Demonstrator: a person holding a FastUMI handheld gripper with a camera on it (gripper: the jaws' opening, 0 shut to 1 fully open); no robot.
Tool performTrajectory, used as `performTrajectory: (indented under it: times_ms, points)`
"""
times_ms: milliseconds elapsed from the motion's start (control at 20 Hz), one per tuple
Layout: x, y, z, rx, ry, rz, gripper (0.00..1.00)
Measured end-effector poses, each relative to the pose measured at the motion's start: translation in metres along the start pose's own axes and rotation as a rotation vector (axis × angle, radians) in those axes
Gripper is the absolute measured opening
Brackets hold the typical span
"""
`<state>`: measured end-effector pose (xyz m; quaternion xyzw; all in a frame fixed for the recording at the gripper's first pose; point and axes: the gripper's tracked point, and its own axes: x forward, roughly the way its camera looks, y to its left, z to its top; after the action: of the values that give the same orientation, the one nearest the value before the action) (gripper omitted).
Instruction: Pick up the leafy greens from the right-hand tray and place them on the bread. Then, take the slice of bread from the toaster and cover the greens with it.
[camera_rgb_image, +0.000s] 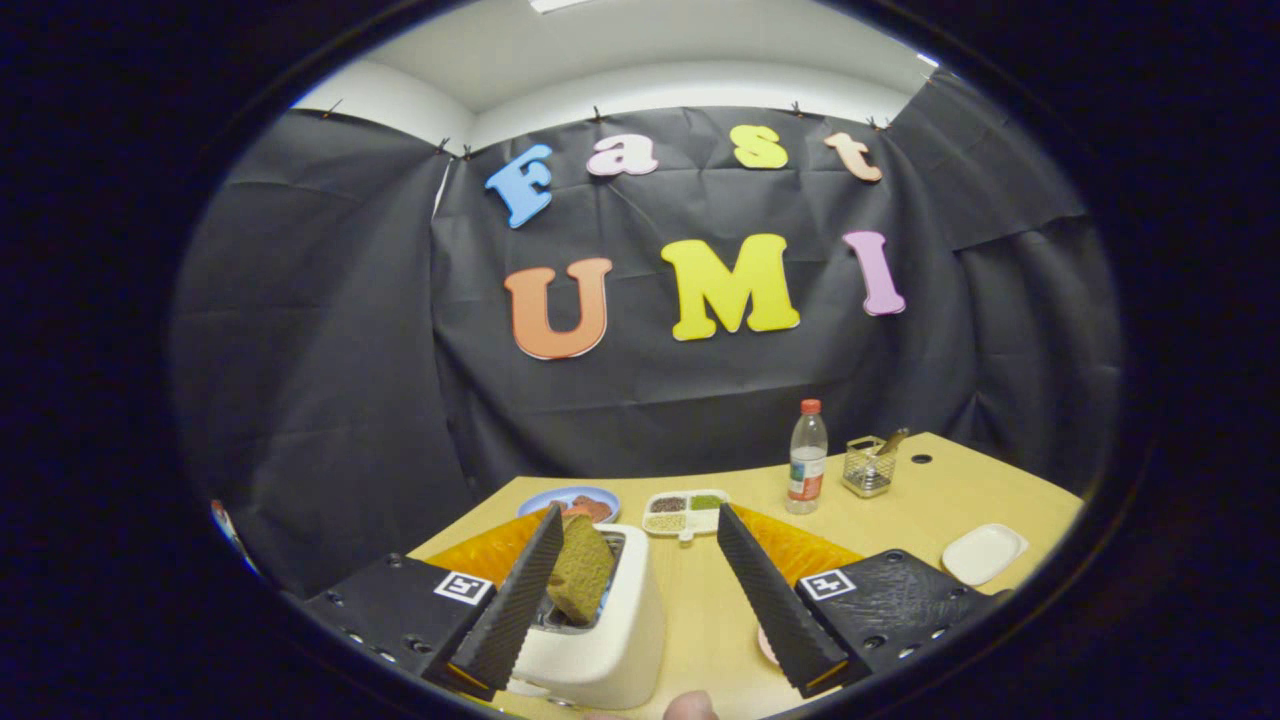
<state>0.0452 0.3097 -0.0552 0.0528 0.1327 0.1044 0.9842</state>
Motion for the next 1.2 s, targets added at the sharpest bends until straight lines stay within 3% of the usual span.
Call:
performTrajectory:
  times_ms: [150,300,450,850,900,950,1200]
  points:
    - [0.022,0.024,-0.022,-0.032,0.052,0.013,0.95]
    - [0.042,0.027,-0.039,-0.063,0.113,-0.025,0.95]
    - [0.055,0.030,-0.046,-0.057,0.152,-0.024,0.79]
    - [0.065,0.028,-0.052,0.014,0.205,-0.005,0.16]
    - [0.063,0.026,-0.049,0.035,0.206,-0.001,0.16]
    - [0.062,0.027,-0.045,0.049,0.203,0.010,0.08]
    - [0.042,0.033,0.007,0.097,0.119,0.081,0.08]
